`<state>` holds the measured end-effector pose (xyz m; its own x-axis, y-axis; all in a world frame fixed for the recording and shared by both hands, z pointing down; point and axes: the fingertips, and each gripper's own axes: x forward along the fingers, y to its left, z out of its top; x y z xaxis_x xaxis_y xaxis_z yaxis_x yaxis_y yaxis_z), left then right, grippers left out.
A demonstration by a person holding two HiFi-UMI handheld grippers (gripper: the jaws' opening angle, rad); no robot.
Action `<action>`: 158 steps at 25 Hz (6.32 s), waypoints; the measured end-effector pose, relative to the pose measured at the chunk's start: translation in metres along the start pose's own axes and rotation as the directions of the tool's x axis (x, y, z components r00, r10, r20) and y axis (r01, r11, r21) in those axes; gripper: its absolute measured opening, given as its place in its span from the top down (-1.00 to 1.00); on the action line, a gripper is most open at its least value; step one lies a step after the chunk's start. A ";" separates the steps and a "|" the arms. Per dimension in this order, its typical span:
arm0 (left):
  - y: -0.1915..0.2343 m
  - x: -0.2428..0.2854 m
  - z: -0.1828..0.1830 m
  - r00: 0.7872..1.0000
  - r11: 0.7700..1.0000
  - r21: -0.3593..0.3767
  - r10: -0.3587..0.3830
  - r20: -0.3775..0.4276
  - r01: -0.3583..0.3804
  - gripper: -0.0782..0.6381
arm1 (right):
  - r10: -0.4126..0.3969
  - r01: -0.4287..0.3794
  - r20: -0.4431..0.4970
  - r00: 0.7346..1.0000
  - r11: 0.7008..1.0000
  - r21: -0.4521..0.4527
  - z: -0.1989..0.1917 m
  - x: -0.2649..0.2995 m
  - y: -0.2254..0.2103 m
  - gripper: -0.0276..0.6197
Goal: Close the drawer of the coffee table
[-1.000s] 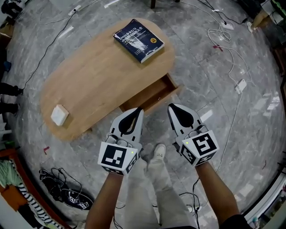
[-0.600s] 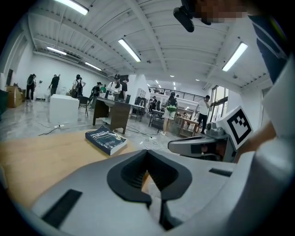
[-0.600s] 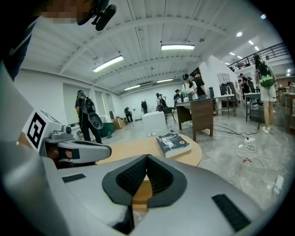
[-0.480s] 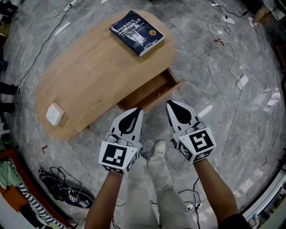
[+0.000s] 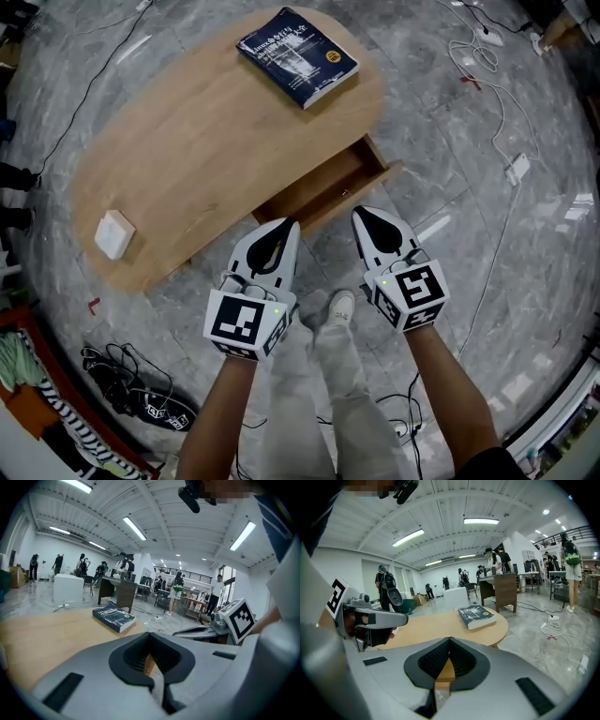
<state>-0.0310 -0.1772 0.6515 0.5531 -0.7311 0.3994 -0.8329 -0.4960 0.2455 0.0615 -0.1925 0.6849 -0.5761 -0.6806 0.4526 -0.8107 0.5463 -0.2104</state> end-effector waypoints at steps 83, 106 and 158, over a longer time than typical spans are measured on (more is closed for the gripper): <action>0.045 0.013 -0.073 0.996 0.997 -0.073 0.028 -0.091 -0.034 0.77 | -0.017 0.004 -0.304 0.953 0.999 -0.041 -0.162 0.111 -0.029 0.88; 0.056 0.011 -0.086 0.994 0.994 -0.097 0.047 -0.100 -0.056 0.77 | -0.019 0.004 -0.253 0.967 0.998 -0.061 -0.135 0.160 -0.029 0.88; 0.063 -0.034 -0.032 0.992 0.989 -0.098 0.099 -0.080 -0.107 0.77 | 0.028 -0.053 -0.247 0.969 0.994 -0.095 -0.072 0.111 0.000 0.88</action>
<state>-0.1029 -0.1691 0.6817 0.4647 -0.7366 0.4915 -0.8850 -0.3669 0.2868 0.0054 -0.2332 0.7977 -0.5551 -0.5237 0.6463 -0.7656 0.6254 -0.1508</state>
